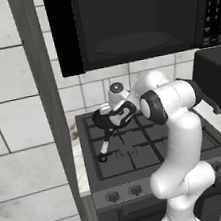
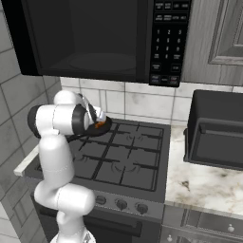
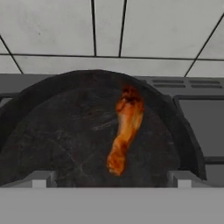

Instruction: Take the chicken drumsticks from the pan and place one on each plate on the dining counter.

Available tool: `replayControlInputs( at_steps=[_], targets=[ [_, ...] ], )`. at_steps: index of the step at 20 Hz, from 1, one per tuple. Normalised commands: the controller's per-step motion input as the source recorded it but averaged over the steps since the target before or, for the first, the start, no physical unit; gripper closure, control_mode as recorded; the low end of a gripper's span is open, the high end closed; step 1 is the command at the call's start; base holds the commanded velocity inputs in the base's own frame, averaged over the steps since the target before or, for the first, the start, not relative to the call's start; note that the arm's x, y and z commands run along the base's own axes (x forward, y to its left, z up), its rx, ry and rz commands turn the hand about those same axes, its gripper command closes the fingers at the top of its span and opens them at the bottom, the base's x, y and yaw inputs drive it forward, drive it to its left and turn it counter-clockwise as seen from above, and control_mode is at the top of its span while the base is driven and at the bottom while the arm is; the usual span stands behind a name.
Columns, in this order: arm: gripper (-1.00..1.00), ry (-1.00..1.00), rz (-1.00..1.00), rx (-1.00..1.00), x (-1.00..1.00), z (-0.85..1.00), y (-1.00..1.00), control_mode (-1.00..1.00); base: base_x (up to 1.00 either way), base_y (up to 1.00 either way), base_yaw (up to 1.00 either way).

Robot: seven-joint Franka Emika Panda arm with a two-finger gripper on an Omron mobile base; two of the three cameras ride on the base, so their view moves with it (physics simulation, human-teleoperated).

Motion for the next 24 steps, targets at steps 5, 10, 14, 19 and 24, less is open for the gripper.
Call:
replayControlInputs(
  at_steps=[5, 10, 14, 19, 24],
  targets=[
    [-1.00, 0.00, 0.00, 0.00, 0.34, -0.18, 0.00, -1.00, 0.00, 0.00, 0.00],
    [-1.00, 0.01, 0.00, 0.00, 0.26, -0.17, 0.00, -1.00, 0.00, 0.00, 0.00],
    [-1.00, 0.01, -0.05, 0.00, 0.04, -0.10, -0.05, -1.00, 0.00, 0.00, 0.00],
    [-1.00, 0.00, -0.11, -0.02, 0.00, -0.06, -0.08, -1.00, 0.00, 0.00, 0.00],
    [-1.00, 0.00, -0.14, -0.02, 0.02, -0.10, -0.11, -1.00, 0.00, 0.00, 0.00]
  ],
)
